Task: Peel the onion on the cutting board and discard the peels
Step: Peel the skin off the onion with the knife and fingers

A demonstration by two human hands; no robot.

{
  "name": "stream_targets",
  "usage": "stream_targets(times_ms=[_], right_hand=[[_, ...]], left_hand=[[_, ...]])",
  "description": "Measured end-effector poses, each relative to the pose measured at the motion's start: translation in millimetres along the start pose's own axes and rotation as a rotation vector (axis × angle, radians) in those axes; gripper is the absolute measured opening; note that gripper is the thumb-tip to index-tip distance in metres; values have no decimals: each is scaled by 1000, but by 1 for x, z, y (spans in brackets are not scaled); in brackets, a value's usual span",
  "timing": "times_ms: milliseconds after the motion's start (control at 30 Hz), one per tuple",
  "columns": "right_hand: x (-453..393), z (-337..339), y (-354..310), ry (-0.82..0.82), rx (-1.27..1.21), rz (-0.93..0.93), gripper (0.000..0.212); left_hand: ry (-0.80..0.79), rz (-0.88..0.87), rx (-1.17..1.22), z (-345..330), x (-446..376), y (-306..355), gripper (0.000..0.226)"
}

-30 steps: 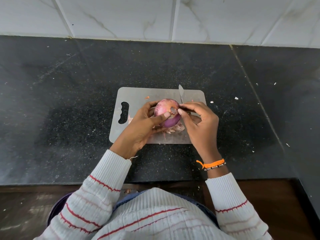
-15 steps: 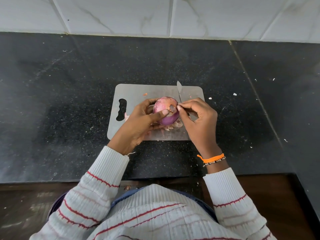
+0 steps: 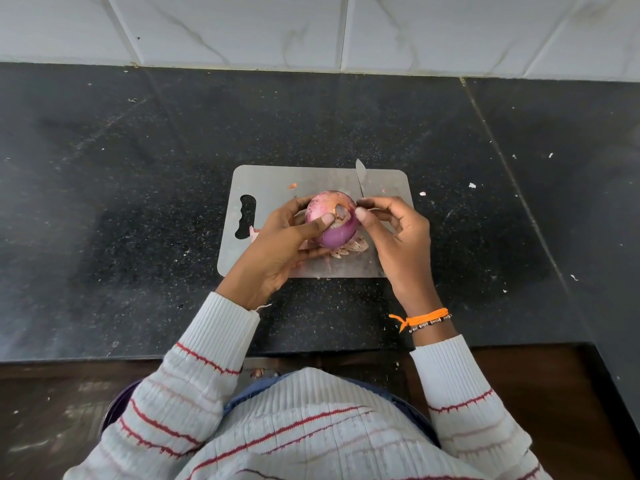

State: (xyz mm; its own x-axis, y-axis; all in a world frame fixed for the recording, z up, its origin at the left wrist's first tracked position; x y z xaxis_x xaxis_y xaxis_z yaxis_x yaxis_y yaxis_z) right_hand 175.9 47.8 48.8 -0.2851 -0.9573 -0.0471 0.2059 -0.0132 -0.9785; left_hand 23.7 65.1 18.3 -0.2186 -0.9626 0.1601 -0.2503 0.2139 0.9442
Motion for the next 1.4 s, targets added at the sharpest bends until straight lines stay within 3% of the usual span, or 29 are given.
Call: stream_targets(times_ms=[367,533,933,1167,1300,1400], right_hand=[[2,-15,-10,81,359,200,6],[-5,-8,4,164,421,117,7],[-11,-4,42,190,749,-141,15],[-1,-1,6,178,281,13,15],[13,-10,-26,176,182,185,16],[13,-12,-27,161,131,166,14]], left_hand=[[-3,-34,-75,-4,4,-1,47],[-52,-22,-12,-5,6,-2,46],[-17,-41,137,-1,5,6,43],[-5,-77,136,7,2,13,41],[-8,-90,92,5,4,12,41],[-11,-106,70,4,5,13,42]])
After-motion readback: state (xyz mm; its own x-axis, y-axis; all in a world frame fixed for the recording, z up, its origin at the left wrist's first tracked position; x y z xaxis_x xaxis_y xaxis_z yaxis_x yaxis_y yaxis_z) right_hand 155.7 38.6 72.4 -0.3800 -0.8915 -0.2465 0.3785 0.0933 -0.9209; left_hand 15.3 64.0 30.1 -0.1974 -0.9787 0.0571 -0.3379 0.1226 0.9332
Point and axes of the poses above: each hand's wrist, its own x-axis away from the middle knuckle, its own z-axis out of the back of the hand, y = z × x, the point moved 8 cm from there along -x, towards the middle knuckle, and after that the axes turned 14 degrees about -z, right-handed, at the moved point
